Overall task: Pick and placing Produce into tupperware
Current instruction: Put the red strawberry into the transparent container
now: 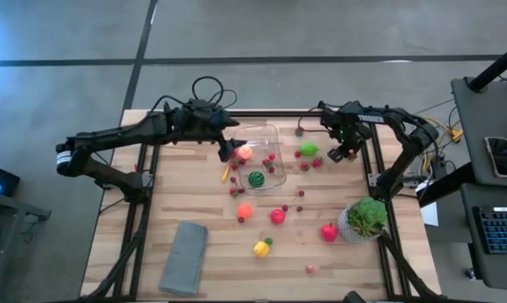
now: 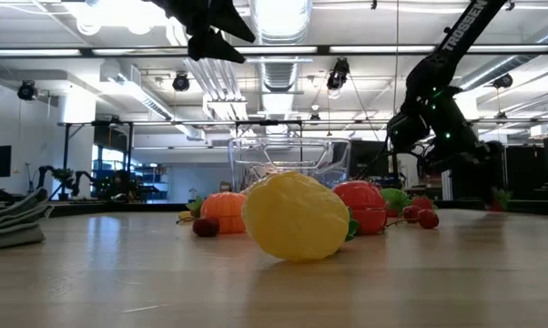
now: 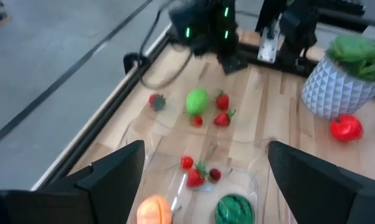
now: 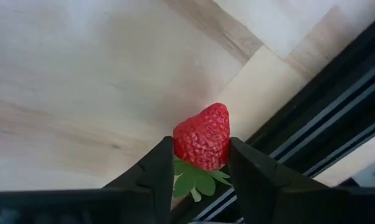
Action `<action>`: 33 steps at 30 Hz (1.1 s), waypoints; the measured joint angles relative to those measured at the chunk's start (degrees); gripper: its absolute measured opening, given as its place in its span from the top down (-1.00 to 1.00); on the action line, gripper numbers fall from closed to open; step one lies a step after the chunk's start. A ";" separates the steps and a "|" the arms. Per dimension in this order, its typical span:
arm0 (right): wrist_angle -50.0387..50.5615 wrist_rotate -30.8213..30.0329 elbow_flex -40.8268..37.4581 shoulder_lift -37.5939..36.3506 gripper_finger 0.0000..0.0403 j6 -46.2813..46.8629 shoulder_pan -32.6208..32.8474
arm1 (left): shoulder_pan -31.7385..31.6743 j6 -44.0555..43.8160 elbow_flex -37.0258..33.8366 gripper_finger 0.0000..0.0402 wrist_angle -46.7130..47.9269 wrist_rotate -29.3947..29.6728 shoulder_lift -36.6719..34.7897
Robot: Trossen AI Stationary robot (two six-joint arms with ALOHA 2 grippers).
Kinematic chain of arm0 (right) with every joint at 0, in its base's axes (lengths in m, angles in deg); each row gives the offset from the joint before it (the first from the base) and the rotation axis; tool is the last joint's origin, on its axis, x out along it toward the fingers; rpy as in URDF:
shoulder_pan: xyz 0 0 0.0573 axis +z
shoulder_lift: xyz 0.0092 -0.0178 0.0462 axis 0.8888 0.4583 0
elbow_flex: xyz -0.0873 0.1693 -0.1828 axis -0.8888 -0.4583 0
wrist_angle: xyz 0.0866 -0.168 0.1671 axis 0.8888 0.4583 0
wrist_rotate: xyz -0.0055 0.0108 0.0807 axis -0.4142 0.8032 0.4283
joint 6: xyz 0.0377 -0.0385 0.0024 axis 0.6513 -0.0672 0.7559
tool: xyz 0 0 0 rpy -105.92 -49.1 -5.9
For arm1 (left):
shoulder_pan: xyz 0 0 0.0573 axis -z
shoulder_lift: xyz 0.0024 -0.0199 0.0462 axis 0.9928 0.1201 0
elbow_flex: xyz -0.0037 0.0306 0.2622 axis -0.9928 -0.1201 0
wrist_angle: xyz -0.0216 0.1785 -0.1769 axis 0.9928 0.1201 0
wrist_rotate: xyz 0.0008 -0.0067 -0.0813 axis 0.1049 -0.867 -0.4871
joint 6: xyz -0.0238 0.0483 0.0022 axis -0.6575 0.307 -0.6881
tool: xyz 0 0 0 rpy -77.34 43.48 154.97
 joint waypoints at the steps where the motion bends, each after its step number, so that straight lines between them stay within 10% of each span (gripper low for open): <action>1: 0.10 1.37 0.13 -1.26 0.33 0.80 0.28 | 0.00 -0.02 0.00 -0.63 1.05 0.00 -0.02; 10: -1.94 21.92 11.30 -17.66 0.35 11.20 9.03 | 0.00 0.48 -4.54 -0.63 9.48 0.00 -1.03; 13: -5.94 20.63 16.39 -18.25 0.35 13.05 14.80 | 0.00 0.45 -8.05 -0.63 8.43 0.01 -2.31; 33: 5.18 6.89 56.24 20.19 -0.07 4.85 28.79 | -0.08 -6.03 -27.59 -0.63 2.34 3.25 -17.14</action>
